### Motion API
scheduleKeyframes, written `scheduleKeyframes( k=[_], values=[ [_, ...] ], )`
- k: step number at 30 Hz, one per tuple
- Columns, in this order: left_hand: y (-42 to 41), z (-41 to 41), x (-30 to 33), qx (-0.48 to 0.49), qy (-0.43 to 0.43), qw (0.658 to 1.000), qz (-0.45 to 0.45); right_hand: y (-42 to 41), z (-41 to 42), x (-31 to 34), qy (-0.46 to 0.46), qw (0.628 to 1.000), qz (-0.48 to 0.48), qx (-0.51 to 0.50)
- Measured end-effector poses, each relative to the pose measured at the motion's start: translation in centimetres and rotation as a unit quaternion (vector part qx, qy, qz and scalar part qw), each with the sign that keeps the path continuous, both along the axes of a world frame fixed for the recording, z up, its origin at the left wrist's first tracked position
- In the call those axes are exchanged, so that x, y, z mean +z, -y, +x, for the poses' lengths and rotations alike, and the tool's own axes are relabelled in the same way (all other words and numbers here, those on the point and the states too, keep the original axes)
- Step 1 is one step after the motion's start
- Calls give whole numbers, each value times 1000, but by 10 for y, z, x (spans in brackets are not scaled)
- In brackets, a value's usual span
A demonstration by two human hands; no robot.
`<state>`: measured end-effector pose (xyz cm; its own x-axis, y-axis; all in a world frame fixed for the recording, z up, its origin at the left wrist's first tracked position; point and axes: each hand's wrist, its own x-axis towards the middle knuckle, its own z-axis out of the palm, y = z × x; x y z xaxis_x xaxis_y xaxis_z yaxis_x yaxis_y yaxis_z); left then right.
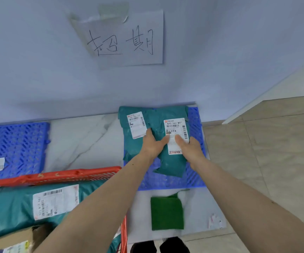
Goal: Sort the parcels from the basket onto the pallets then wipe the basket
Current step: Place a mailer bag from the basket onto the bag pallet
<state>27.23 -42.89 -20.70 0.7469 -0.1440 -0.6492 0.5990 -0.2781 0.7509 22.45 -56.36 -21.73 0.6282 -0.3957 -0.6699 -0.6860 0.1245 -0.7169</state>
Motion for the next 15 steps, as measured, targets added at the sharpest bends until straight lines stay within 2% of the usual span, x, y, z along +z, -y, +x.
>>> scheduleKeyframes(
  k=[3, 9, 12, 15],
  values=[
    [11, 20, -29, -39, 26, 994, 96, 10, 26, -35, 0, 1000, -8, 6],
    [16, 41, -85, -115, 96, 951, 271, 17, 62, -90, -1, 1000, -18, 21],
    [17, 44, -103, -129, 101, 934, 317, 17, 69, -111, -8, 999, -6, 31],
    [18, 46, -117, -123, 89, 936, 318, 15, 74, -125, -22, 999, -11, 34]
  ],
)
